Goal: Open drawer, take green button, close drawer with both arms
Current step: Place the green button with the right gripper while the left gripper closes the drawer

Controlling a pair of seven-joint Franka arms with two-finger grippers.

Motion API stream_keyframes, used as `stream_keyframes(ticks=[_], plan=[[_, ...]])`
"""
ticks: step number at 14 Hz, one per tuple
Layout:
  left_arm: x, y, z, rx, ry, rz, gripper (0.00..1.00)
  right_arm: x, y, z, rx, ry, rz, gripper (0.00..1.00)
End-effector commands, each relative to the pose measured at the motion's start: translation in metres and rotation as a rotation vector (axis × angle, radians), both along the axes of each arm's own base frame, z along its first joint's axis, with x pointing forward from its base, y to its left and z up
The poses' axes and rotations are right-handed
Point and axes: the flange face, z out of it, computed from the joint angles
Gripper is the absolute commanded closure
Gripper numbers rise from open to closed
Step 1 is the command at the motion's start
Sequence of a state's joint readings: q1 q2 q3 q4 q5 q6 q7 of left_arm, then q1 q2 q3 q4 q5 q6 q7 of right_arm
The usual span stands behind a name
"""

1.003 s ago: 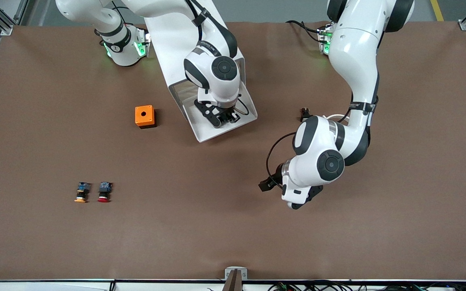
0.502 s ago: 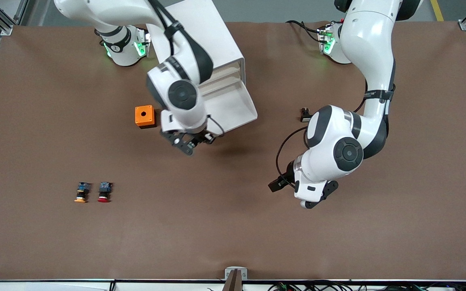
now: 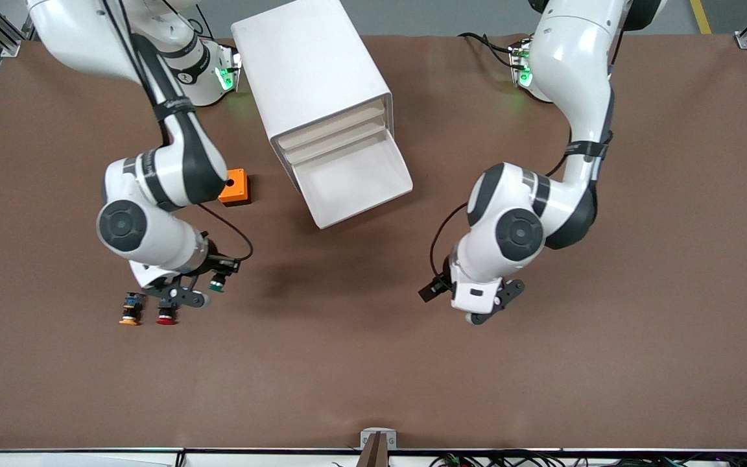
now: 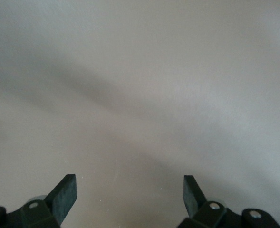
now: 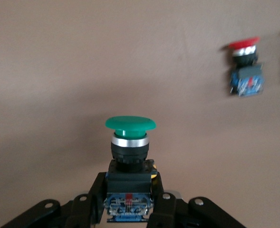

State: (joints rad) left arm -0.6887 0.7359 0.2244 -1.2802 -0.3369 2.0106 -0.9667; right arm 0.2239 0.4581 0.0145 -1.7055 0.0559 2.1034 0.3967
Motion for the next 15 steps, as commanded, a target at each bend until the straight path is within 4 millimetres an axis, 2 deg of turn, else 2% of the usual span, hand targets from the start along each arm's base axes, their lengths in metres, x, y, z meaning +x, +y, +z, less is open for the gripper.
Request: stream_keyframes(ticks=[1,3,6,11,15], plan=[[-0.034,-0.032,-0.015,0.042,0.007,-0.03,0.01,-0.003,-0.032,-0.031,0.021,-0.075,0.114,1.0],[-0.052,-0.053,-0.023,0.052,0.022,-0.027,0.01,0.003,-0.046,-0.062,0.017,-0.095,0.137,1.0],[-0.072,-0.077,-0.035,0.069,0.039,-0.03,0.01,0.01,-0.057,-0.096,-0.021,-0.135,0.187,1.0],[-0.107,-0.113,-0.054,0.095,0.058,-0.049,0.01,0.01,-0.058,-0.124,-0.025,-0.131,0.196,0.99],[-0.13,-0.133,-0.066,0.11,0.075,-0.063,0.01,0.012,-0.058,-0.132,-0.026,-0.125,0.195,0.97]])
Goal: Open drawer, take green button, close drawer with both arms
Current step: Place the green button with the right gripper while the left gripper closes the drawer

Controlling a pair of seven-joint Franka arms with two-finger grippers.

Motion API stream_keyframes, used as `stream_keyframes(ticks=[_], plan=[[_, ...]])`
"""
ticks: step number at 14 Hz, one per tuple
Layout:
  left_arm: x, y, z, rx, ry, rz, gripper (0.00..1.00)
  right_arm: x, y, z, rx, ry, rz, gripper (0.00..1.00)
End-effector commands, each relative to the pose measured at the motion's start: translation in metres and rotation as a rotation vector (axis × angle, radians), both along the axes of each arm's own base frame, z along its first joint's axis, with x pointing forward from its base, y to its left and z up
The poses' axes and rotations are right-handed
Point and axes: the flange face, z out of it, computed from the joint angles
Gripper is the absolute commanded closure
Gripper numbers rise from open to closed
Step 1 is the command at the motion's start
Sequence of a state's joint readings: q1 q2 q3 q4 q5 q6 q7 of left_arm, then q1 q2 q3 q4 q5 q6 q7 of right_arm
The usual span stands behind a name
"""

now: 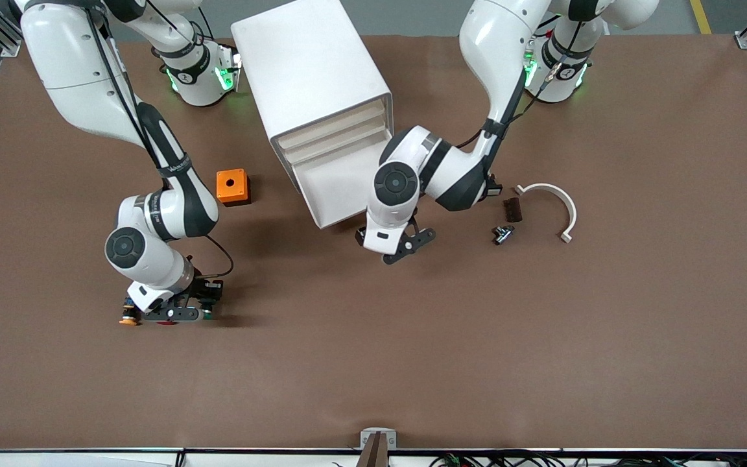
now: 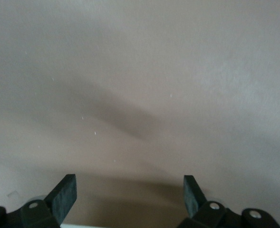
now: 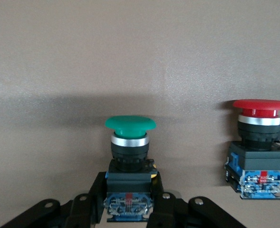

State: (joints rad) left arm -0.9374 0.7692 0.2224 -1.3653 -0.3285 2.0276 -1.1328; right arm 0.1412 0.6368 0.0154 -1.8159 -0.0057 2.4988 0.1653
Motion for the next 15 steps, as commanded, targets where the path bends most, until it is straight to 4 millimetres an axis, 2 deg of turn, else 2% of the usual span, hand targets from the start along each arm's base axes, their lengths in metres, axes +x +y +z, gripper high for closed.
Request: stream_keyframes(ticks=[1,3,4,5,11,12,14,15], plan=[[-0.014,-0.012,-0.007,0.023,-0.013,-0.001,0.01,0.006,-0.002,-0.005,-0.004,-0.003,0.017,0.96],[-0.024,-0.019,-0.017,0.036,-0.003,-0.004,0.01,0.008,-0.003,-0.006,-0.006,-0.004,0.019,0.89],[-0.03,-0.024,-0.019,0.034,0.0,-0.011,0.01,0.01,-0.002,-0.005,-0.005,-0.007,0.019,0.54],[-0.035,-0.028,-0.019,0.032,0.004,-0.015,0.01,0.011,-0.001,-0.004,-0.005,-0.01,0.014,0.01],[-0.07,-0.055,-0.018,0.021,0.032,-0.023,0.01,0.027,-0.011,0.029,-0.028,0.006,0.035,0.0],[-0.076,-0.06,-0.019,0.018,0.04,-0.021,0.01,0.028,-0.021,0.033,-0.034,0.027,0.024,0.0],[-0.089,-0.069,-0.02,0.002,0.065,-0.022,0.01,0.028,-0.031,0.069,-0.043,0.046,0.051,0.0],[-0.094,-0.073,-0.022,-0.012,0.085,-0.015,0.01,0.024,-0.042,0.082,-0.047,0.08,0.051,0.0]])
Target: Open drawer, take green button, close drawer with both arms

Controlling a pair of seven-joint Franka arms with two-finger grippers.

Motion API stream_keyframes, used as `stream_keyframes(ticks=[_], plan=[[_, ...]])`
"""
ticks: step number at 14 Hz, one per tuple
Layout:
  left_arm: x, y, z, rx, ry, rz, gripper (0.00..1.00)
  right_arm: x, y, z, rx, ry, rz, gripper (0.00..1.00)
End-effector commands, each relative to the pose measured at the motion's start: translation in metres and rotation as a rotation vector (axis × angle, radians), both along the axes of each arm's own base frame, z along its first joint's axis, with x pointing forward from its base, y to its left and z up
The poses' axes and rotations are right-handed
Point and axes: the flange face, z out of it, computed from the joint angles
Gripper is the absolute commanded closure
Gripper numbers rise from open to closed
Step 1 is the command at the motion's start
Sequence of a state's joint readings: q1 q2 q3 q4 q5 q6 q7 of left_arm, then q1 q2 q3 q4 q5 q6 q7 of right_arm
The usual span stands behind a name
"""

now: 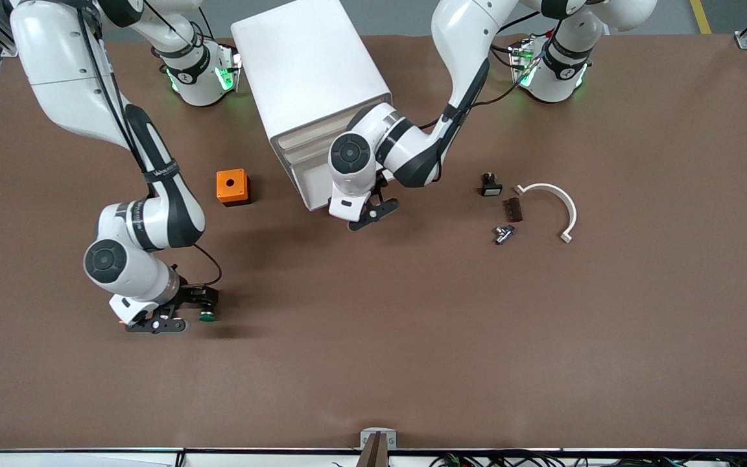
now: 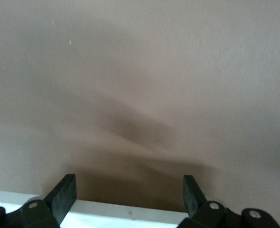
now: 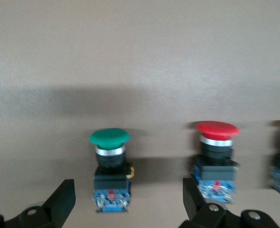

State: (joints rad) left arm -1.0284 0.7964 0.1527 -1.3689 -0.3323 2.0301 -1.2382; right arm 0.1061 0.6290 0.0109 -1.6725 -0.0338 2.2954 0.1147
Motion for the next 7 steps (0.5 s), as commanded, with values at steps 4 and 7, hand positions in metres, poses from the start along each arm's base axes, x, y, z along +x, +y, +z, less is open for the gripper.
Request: stream_keyframes(ticks=[4,7], plan=[[-0.029,-0.018,0.001,-0.069,0.093,0.041,0.01,-0.028,-0.064,0.112,-0.034,0.126,0.005,0.0],[-0.032,-0.02,-0.003,-0.098,0.137,0.067,0.01,-0.057,-0.077,0.185,-0.039,0.148,-0.027,0.0]])
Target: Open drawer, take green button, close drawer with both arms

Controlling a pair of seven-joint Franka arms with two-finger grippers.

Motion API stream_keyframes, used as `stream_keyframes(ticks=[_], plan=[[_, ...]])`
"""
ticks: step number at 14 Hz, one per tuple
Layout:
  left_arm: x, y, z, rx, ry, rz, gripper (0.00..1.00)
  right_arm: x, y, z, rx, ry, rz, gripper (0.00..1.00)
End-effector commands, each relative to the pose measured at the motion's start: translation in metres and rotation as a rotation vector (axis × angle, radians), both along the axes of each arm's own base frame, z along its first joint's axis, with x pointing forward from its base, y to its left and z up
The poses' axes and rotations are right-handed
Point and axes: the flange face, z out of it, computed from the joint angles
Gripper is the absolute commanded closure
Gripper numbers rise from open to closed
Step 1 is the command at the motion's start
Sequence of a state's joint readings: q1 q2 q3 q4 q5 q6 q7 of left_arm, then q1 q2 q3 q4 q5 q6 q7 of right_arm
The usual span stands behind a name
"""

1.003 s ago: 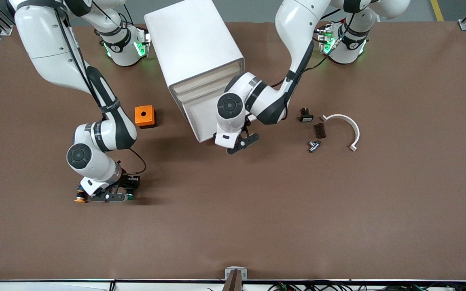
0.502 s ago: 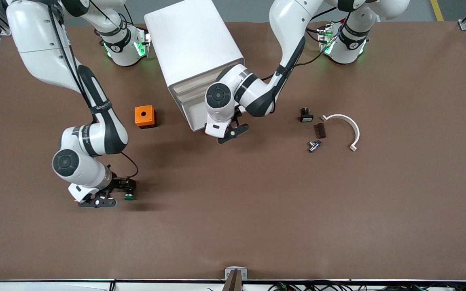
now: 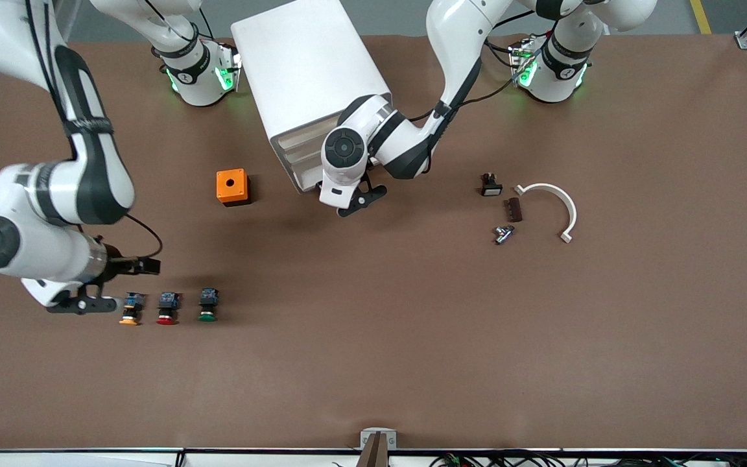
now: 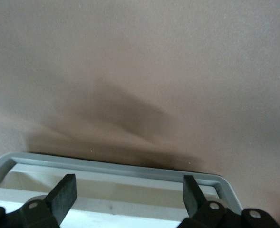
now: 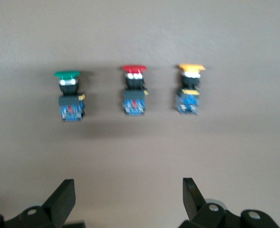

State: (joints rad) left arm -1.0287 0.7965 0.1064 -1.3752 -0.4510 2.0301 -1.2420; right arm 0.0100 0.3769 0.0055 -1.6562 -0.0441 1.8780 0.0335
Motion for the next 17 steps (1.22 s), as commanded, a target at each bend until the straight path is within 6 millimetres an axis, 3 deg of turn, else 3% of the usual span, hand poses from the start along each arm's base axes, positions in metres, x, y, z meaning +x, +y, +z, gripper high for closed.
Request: stream_keyframes(ticks=[1,3,6,11,14,16,17], plan=[[-0.008,-0.002,-0.003,-0.031,0.045,0.034,0.01,-0.035,-0.006,0.069,-0.017,-0.005,-0.006,0.0],[-0.01,-0.004,-0.009,-0.053,0.088,0.063,0.01,-0.054,-0.002,0.119,-0.015,-0.04,-0.003,0.0],[-0.013,-0.006,-0.015,-0.079,0.13,0.082,0.01,-0.072,0.001,0.16,-0.01,-0.079,0.003,0.0],[-0.014,-0.008,-0.015,-0.09,0.135,0.073,0.01,-0.082,0.004,0.171,-0.012,-0.06,0.009,0.0],[0.014,0.008,0.0,-0.098,0.113,0.124,0.01,-0.082,-0.002,0.172,-0.011,-0.06,0.0,0.0],[0.043,0.027,0.031,-0.069,0.044,0.173,0.01,-0.08,-0.004,0.176,-0.011,-0.069,0.005,0.0],[0.052,0.033,0.053,-0.068,0.011,0.175,0.01,-0.077,-0.004,0.193,-0.017,-0.098,0.006,0.0]])
